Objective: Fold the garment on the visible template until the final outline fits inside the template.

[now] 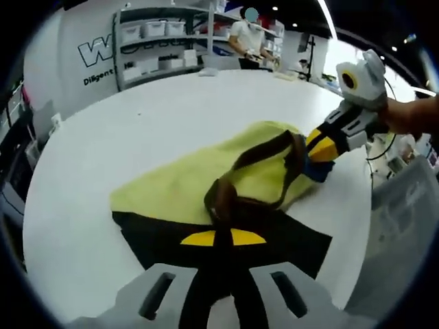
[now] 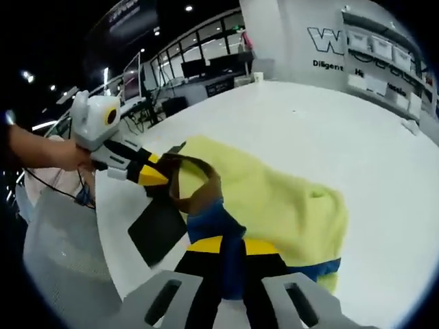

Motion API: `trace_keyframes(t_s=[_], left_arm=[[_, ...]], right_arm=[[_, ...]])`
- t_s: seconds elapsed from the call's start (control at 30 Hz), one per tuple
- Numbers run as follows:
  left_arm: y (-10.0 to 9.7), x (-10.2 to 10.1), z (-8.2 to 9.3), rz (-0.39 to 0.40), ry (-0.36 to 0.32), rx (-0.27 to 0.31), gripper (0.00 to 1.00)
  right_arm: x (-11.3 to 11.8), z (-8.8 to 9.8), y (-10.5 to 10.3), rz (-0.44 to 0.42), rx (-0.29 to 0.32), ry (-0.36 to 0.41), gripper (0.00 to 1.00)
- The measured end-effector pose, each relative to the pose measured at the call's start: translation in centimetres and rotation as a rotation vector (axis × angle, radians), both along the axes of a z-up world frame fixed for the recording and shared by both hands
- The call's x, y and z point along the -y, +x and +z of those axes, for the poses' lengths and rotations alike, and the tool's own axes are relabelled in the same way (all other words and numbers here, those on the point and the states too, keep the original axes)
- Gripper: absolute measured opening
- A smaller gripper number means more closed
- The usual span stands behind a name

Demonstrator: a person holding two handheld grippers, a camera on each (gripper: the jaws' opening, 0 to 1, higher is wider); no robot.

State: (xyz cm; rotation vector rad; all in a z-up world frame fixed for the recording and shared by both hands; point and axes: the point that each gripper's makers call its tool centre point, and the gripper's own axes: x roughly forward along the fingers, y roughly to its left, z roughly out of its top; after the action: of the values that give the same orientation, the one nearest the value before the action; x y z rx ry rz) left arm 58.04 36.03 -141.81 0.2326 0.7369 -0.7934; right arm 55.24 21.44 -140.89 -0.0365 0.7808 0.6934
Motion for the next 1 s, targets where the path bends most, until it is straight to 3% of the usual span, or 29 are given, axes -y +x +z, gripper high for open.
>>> trace_keyframes(t_s=[0.1, 0.13, 0.3, 0.4, 0.57, 0.87, 1.0], left_arm=[[0.0, -0.2, -0.1, 0.015, -0.008, -0.015, 0.02], [-0.1, -0.2, -0.1, 0.016, -0.009, -0.020, 0.02], [-0.1, -0.3, -0.3, -0.010, 0.013, -0.002, 0.05], [-0.4, -0.2, -0.8, -0.028, 0.019, -0.017, 0.10], [-1.1, -0.1, -0.9, -0.035, 0.014, -0.038, 0.01], [-3.6, 0.0, -1.2, -0.074, -0.003, -0.127, 0.00], [-5.0, 0.2, -0.9, -0.114, -0.002, -0.135, 0.00]], right_arm=[[-0.4, -0.5, -0.8, -0.023, -0.067, 0.050, 0.09], [-0.4, -0.7, -0.9, -0.018, -0.055, 0.046, 0.11], [-0.4, -1.4, -1.7, 0.002, -0.069, 0.013, 0.00], [-0.3, -1.4, -1.8, 0.005, -0.077, 0.006, 0.00], [0.1, -0.8, -2.0, 0.021, -0.075, -0.014, 0.00], [1.0, -0.9, -4.7, 0.072, -0.138, -0.034, 0.00], [1.3, -1.0, -6.2, 0.104, -0.153, -0.044, 0.00]])
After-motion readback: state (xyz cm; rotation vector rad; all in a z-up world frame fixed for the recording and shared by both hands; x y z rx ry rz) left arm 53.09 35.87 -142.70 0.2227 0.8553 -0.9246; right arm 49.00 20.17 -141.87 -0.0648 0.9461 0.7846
